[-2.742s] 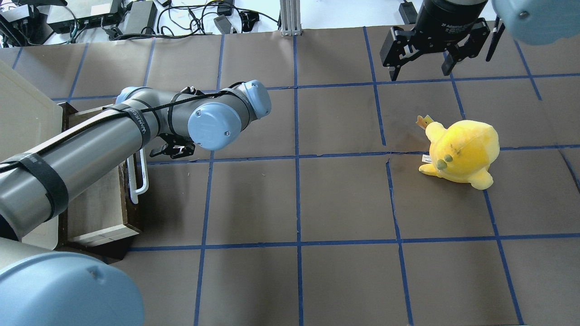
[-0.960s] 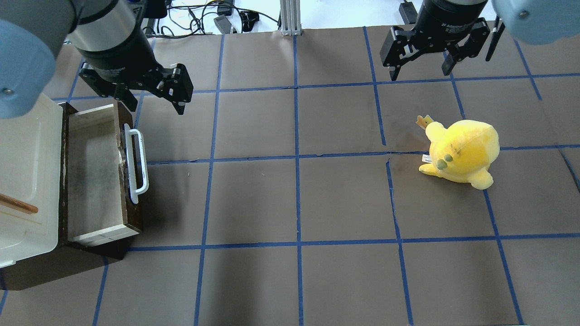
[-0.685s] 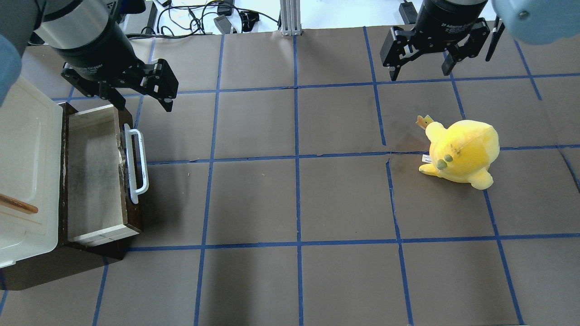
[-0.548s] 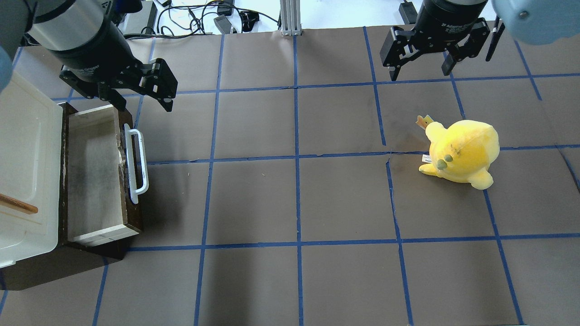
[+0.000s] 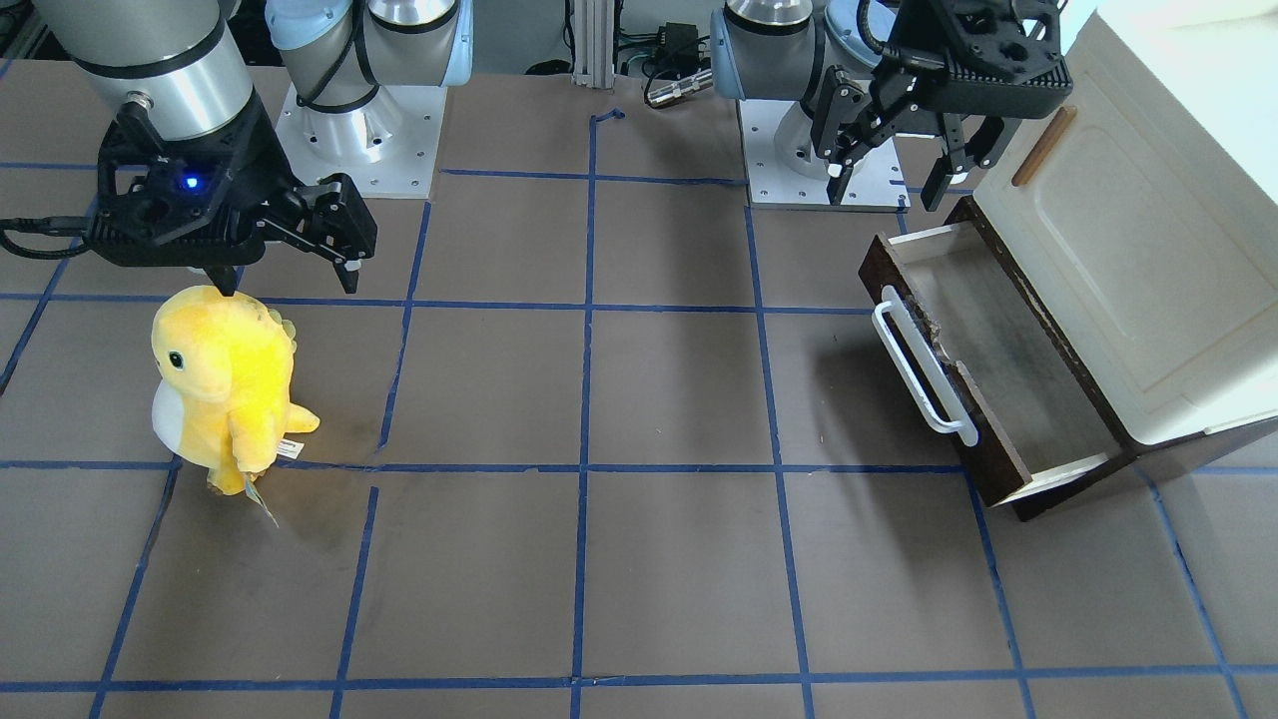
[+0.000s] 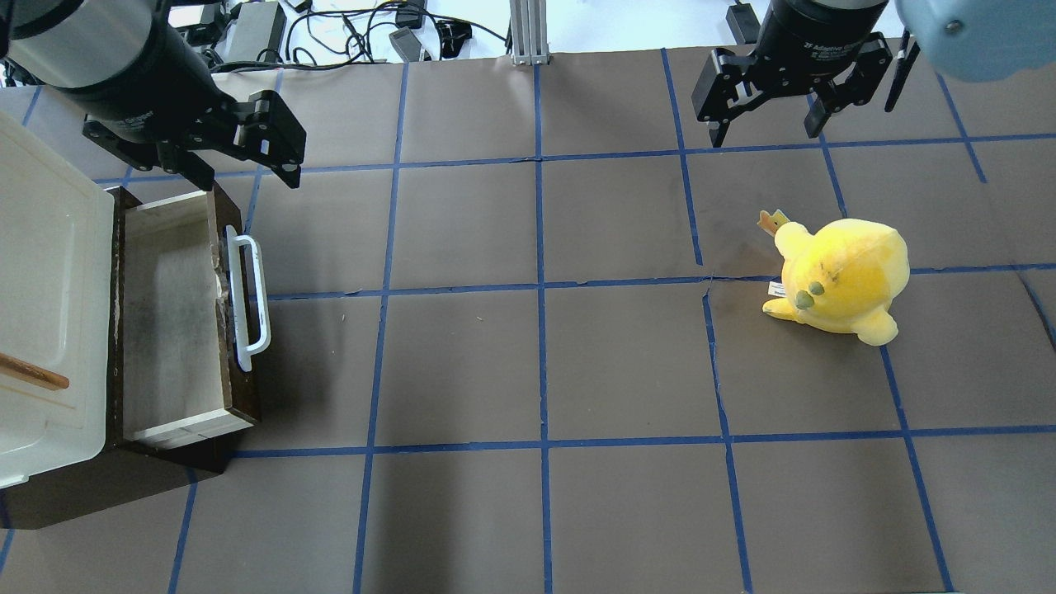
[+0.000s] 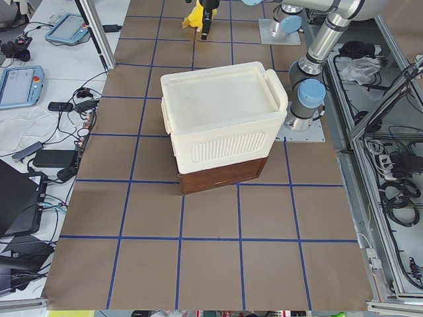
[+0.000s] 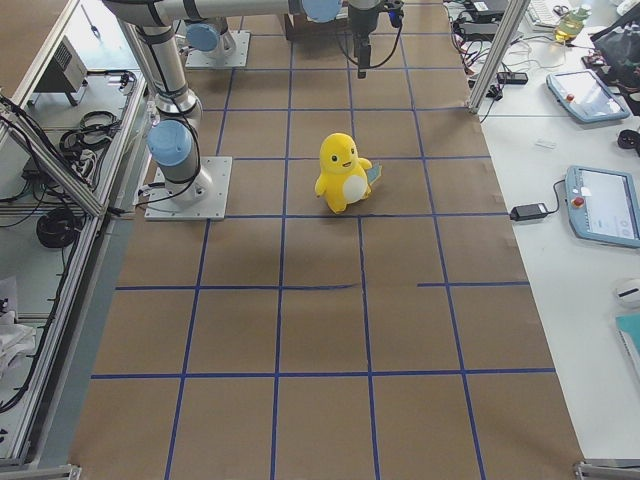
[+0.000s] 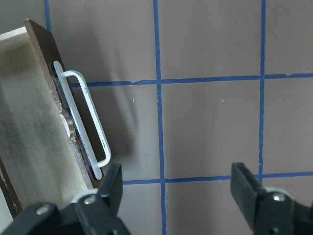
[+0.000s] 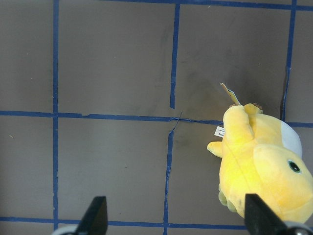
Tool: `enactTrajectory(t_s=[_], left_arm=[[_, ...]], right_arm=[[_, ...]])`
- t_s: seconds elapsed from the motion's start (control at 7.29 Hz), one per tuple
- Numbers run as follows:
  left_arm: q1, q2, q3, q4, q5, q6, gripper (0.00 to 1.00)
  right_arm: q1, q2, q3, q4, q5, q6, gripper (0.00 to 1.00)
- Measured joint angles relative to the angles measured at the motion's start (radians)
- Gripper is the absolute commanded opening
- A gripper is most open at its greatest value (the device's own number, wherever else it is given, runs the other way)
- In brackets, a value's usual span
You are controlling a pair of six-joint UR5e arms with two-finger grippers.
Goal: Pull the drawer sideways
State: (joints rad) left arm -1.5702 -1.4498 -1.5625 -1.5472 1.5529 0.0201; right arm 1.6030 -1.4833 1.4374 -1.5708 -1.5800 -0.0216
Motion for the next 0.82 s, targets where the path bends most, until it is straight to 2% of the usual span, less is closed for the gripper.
enactTrajectory(t_s=[0.27,0.41,0.69,0.82], left_arm=[[0.001,0.002,-0.016,0.015,-0.002,0.003,0.85],[0.0,0.002,-0.019,0.027,0.001,0.0,0.89],[-0.002,0.001,-0.021,0.039,0.006,-0.001,0.92],[-0.003,0.001,-0.022,0.04,0.007,-0.001,1.0]], right_arm=[[0.0,0.0,0.0,0.0,0.0,0.0,1.0],[0.0,0.0,0.0,0.0,0.0,0.0,1.0],[0.0,0.0,0.0,0.0,0.0,0.0,1.0],[0.0,0.0,0.0,0.0,0.0,0.0,1.0]])
